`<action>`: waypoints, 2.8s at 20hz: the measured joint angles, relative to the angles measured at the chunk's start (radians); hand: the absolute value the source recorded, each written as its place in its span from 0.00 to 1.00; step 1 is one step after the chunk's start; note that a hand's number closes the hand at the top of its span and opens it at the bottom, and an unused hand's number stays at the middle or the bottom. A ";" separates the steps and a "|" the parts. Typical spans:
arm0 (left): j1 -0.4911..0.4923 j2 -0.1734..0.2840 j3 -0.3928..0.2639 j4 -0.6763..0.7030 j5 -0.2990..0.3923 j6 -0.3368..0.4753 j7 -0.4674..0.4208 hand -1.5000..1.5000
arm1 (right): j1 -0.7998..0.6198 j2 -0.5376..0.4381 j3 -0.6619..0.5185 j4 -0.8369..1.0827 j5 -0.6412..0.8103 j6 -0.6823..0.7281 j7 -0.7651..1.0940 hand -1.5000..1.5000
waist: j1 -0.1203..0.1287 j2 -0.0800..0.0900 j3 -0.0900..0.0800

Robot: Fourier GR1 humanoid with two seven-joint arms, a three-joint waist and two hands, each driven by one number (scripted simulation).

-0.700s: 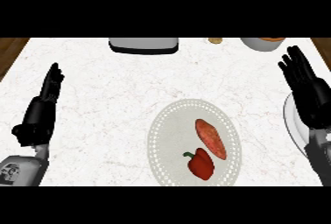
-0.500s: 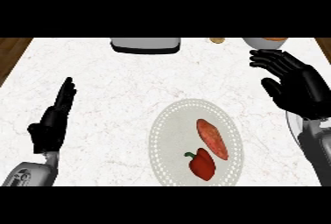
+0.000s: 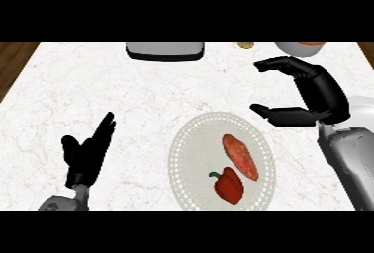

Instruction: Pick the bell pepper from the placemat and place it in the plate

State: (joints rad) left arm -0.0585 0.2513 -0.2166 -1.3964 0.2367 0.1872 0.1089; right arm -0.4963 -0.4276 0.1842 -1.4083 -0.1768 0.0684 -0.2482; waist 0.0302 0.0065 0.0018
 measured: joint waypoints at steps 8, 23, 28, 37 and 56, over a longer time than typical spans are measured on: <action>0.005 -0.027 0.012 -0.010 0.002 0.004 0.050 0.50 | -0.027 -0.055 -0.003 0.078 0.038 0.180 -0.118 0.00 | -0.020 -0.009 0.003; 0.039 -0.033 0.028 -0.033 -0.010 -0.008 0.055 0.50 | -0.004 -0.207 0.244 -0.243 0.337 0.362 0.182 0.00 | -0.035 -0.014 0.003; 0.043 -0.029 0.049 -0.033 -0.001 -0.040 0.060 0.50 | 0.054 -0.146 0.297 -0.346 0.441 0.352 0.292 0.00 | -0.032 -0.013 0.003; 0.051 -0.047 0.057 -0.047 -0.031 -0.048 0.063 0.50 | 0.144 -0.055 0.380 -0.376 0.593 0.388 0.391 0.00 | -0.029 -0.012 0.004; 0.064 -0.083 0.096 -0.061 -0.066 -0.090 0.079 0.50 | 0.240 0.098 0.428 -0.317 0.920 0.373 0.383 0.00 | -0.027 -0.011 0.004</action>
State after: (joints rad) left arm 0.0054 0.1688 -0.1209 -1.4576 0.1704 0.0974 0.1879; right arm -0.2559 -0.3301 0.6120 -1.7252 0.7433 0.4417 0.1345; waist 0.0032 -0.0047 0.0054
